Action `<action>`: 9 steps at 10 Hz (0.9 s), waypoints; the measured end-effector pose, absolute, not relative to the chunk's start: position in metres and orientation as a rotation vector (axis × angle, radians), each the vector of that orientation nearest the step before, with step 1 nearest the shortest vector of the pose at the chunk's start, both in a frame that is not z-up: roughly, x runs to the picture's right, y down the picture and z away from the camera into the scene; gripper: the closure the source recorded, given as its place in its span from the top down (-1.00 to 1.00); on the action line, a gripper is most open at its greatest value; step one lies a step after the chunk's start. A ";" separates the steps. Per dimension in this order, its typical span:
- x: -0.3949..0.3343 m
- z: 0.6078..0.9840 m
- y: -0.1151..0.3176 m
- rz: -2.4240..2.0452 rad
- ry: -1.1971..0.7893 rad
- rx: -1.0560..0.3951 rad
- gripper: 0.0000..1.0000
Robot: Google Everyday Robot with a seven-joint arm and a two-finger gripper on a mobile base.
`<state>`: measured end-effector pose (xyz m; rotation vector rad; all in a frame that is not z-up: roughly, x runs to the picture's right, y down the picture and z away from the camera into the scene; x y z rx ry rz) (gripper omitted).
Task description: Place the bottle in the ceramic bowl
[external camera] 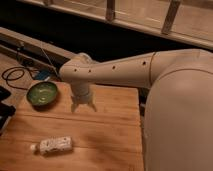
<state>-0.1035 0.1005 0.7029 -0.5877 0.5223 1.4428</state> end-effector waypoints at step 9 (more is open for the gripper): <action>-0.239 0.624 0.109 0.881 0.180 -0.702 0.30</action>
